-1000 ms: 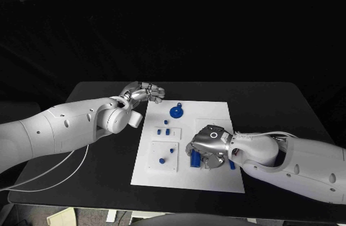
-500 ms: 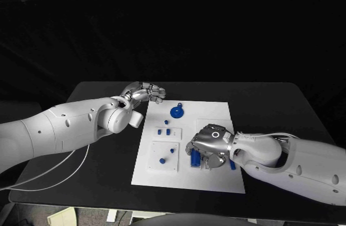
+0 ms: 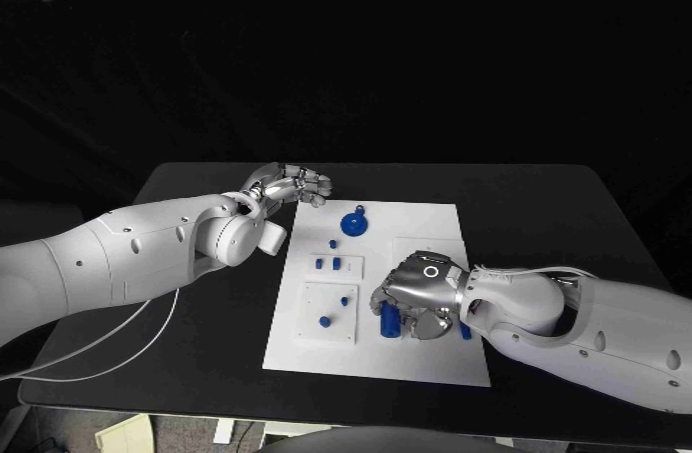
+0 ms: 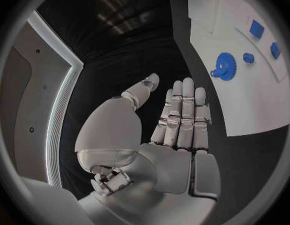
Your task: Assemble the parts on the task board
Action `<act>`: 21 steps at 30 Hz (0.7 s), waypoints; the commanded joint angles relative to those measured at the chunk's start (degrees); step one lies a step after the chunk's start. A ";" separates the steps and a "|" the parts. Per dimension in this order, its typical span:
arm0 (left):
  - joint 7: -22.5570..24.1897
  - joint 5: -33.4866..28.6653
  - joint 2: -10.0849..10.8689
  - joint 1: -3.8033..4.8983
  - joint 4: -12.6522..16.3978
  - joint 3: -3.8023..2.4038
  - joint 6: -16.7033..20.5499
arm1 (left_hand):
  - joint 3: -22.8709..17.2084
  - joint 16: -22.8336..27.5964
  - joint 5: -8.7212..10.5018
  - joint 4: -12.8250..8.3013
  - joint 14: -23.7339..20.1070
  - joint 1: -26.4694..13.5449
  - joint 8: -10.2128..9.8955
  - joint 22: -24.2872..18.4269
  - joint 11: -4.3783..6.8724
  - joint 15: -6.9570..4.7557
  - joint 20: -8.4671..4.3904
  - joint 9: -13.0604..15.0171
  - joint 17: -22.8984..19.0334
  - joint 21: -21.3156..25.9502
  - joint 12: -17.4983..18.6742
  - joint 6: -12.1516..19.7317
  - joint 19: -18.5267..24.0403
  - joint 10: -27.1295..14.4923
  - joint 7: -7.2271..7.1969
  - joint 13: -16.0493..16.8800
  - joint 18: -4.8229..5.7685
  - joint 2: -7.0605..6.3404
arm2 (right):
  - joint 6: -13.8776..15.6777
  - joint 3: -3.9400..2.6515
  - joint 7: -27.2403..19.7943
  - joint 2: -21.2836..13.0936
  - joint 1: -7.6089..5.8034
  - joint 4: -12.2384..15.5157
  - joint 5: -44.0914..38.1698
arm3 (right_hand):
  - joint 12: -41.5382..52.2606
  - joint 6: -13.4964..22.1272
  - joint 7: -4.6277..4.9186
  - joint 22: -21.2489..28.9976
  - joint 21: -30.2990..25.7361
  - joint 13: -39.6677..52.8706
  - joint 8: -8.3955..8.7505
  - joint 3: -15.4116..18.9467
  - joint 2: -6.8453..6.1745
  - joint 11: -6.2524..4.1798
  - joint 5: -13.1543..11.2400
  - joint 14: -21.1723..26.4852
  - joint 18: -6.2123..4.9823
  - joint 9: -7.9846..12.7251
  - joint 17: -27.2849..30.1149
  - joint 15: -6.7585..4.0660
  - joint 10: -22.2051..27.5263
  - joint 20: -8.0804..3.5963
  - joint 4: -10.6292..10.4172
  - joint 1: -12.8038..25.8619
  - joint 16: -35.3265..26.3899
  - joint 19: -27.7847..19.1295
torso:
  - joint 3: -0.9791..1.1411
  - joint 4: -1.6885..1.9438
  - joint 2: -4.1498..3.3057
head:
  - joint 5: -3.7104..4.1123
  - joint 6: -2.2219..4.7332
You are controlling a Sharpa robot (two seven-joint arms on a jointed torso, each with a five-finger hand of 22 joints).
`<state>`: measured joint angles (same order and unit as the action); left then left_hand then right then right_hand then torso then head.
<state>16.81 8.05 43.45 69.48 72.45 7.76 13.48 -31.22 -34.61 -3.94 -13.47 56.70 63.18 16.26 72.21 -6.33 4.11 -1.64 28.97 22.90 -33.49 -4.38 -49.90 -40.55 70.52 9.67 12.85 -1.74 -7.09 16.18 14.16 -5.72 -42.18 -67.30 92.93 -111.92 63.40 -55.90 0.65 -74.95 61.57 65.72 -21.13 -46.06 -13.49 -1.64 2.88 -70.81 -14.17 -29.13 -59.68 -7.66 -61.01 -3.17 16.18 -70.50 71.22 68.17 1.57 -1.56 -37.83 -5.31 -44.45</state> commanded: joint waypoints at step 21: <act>0.28 0.06 -0.03 0.05 0.18 -0.04 -0.68 | 0.04 0.39 0.32 0.46 0.41 -0.68 -0.02 0.13 0.12 0.18 0.21 -0.10 0.21 0.34 0.28 0.50 -0.29 -0.49 -0.05 -0.10 -0.42 -0.05 | -1.89 0.00 -0.48 0.19 0.77 -1.57 1.14 | 0.70 -1.61 4.86 -0.59 0.18 -0.50 1.89 -0.70 -0.37 0.89 -0.05 0.55 -0.83 0.71 -0.10 0.85 1.22 0.00 0.26 0.17 0.03 -0.44 | 0.01 -0.01 -0.02 | -0.14 -0.29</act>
<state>16.77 8.05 43.46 69.49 72.45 7.76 13.45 -31.07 -34.61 -3.94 -13.32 56.70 63.18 16.26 72.25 -6.14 4.11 -1.64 28.92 23.03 -33.49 -4.38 -49.87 -40.55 70.32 9.64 12.85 -1.74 -7.09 15.05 14.12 -6.11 -41.98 -66.60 91.54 -110.97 63.89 -54.65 1.90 -74.93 61.56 65.28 -19.69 -46.51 -13.51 -0.72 2.88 -70.29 -13.90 -28.90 -59.74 -7.13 -60.08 -3.16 16.36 -70.52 71.22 68.16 1.58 -1.54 -37.85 -5.43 -44.70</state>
